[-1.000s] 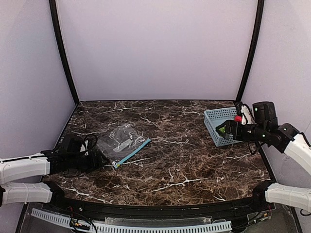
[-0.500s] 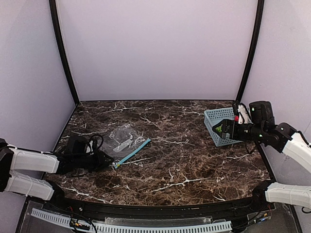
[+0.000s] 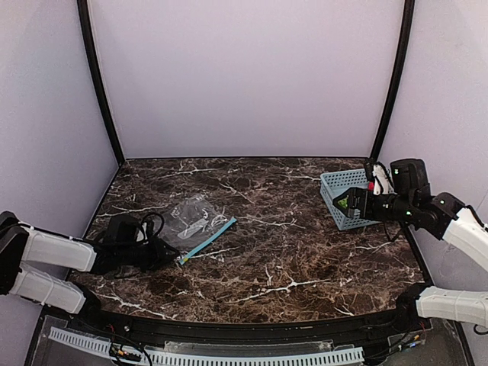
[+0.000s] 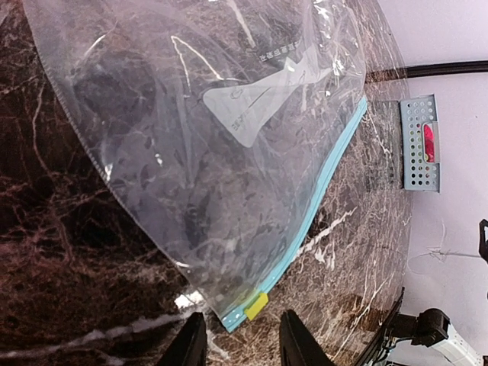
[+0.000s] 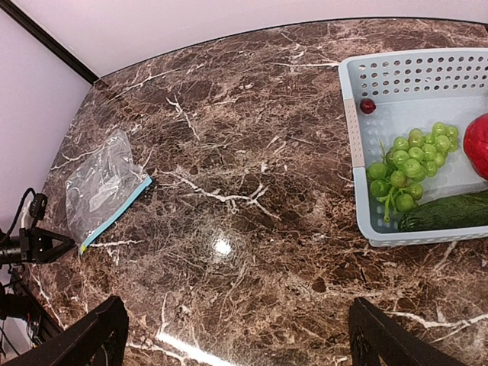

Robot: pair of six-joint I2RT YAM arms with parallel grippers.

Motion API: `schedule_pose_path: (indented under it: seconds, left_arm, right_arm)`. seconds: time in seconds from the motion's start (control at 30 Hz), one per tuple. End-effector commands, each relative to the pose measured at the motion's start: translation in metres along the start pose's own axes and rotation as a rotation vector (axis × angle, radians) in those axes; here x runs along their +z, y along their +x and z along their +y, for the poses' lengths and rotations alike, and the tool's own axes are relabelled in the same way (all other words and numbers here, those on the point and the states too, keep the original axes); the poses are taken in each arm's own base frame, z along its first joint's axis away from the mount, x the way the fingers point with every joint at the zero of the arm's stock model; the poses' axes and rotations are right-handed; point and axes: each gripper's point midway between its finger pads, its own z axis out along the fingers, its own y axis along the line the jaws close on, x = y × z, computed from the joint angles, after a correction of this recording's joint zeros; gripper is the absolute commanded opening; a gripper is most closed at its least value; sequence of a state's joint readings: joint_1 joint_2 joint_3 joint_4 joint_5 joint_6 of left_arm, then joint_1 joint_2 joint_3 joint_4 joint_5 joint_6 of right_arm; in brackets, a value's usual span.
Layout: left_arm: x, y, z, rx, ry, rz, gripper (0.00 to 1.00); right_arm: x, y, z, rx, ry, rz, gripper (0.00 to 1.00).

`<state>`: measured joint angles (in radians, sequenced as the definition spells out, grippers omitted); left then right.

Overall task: Place the food in the zip-top bag and seal the zipper
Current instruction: Pick up the zipper food storage bag at the center of the board.

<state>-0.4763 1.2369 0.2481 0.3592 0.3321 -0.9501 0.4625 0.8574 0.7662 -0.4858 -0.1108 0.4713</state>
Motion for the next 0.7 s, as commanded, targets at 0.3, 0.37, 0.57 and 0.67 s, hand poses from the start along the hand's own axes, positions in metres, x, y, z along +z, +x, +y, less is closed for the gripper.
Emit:
schedule_pose_path:
  seconds: [0.3, 0.37, 0.57, 0.67]
  left_arm:
    - [0.008, -0.009, 0.011, 0.026, -0.044, -0.049, 0.28]
    - [0.011, -0.011, 0.009, 0.029, -0.034, -0.055, 0.28]
    - [0.017, -0.014, 0.005, 0.03, -0.007, -0.059, 0.23]
    - [0.019, -0.014, 0.003, 0.028, 0.002, -0.059, 0.13]
  right_arm:
    - [-0.005, -0.011, 0.008, -0.024, -0.016, -0.033, 0.99]
    - [-0.005, -0.011, 0.007, -0.027, -0.011, -0.032, 0.99]
    - [-0.005, -0.009, 0.005, -0.036, -0.002, -0.024, 0.99]
    - [-0.004, -0.009, 0.005, -0.04, 0.001, -0.021, 0.99]
